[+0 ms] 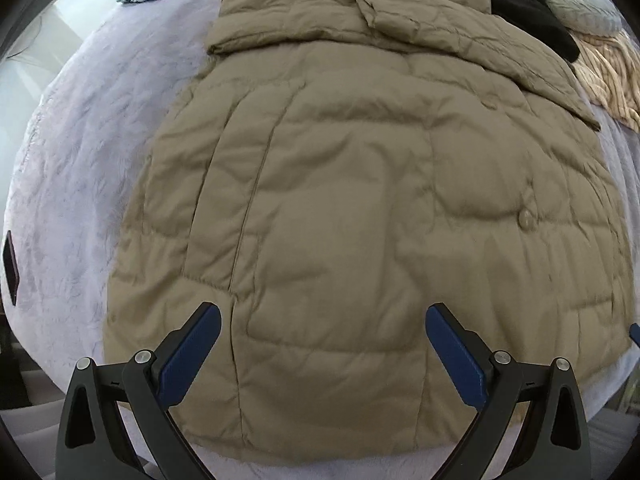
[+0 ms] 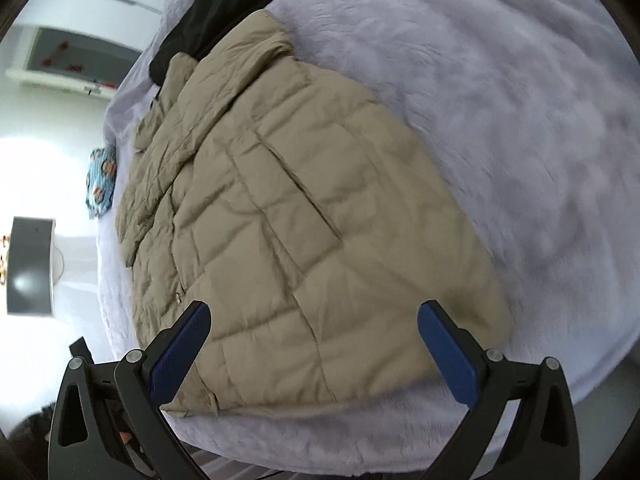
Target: Fold large clothes
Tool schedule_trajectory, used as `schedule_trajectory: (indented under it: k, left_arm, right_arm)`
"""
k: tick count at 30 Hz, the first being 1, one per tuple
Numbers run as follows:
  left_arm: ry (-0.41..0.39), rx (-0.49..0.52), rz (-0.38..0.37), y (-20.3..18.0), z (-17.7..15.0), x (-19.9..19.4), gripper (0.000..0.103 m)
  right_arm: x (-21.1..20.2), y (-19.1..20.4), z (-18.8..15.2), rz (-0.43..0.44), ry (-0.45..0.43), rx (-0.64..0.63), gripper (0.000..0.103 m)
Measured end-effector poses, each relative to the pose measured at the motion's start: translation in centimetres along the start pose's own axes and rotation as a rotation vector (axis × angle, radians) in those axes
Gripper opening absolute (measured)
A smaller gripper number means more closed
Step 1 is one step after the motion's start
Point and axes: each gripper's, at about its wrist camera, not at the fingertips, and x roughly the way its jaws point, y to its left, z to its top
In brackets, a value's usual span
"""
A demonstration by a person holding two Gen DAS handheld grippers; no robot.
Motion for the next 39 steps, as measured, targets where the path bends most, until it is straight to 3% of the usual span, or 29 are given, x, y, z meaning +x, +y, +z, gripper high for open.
schedule_trajectory:
  k: [6, 10, 13, 16, 23, 27, 33, 38, 39]
  left_arm:
    - [0.002, -0.02, -0.057, 2.4, -1.7, -0.3, 0.102]
    - [-0.053, -0.128, -0.237, 6.5, -3.3, -1.7, 0.102]
    - [-0.059, -0.236, -0.325, 10.2, -4.8, -2.0, 0.102]
    - [-0.025, -0.337, -0.411, 13.2, -7.2, -1.7, 0.102]
    - [0.071, -0.424, -0.551, 14.4, -10.8, 0.3, 0.102]
    - [0.086, -0.458, -0.588, 12.3, -11.2, 1.0, 0.102]
    - [0.067, -0.52, -0.645, 12.1, -9.2, 1.9, 0.102]
    - [0.025, -0.532, -0.64, 12.2, -7.9, 2.4, 0.102]
    - [0.013, -0.534, -0.638, 12.2, -7.7, 2.4, 0.096]
  right_arm:
    - [0.6, -1.3, -1.8, 0.0, 0.03, 0.08, 0.103]
    - [0.6, -1.9, -2.4, 0.055, 0.037, 0.119, 0.103]
    - [0.4, -2.6, -2.9, 0.115, 0.026, 0.169, 0.103]
    - [0.2, -3.6, -3.4, 0.165, 0.028, 0.224, 0.103]
    - [0.3, -5.2, -4.5, 0.209, 0.049, 0.305, 0.103]
    - [0.9, -5.6, -4.8, 0.228, 0.063, 0.338, 0.103]
    - [2.5, -5.7, -4.7, 0.295, 0.072, 0.397, 0.103]
    - [4.2, -5.7, -4.4, 0.33, 0.084, 0.435, 0.103]
    - [4.3, -5.7, -4.4, 0.335, 0.083, 0.441, 0.102]
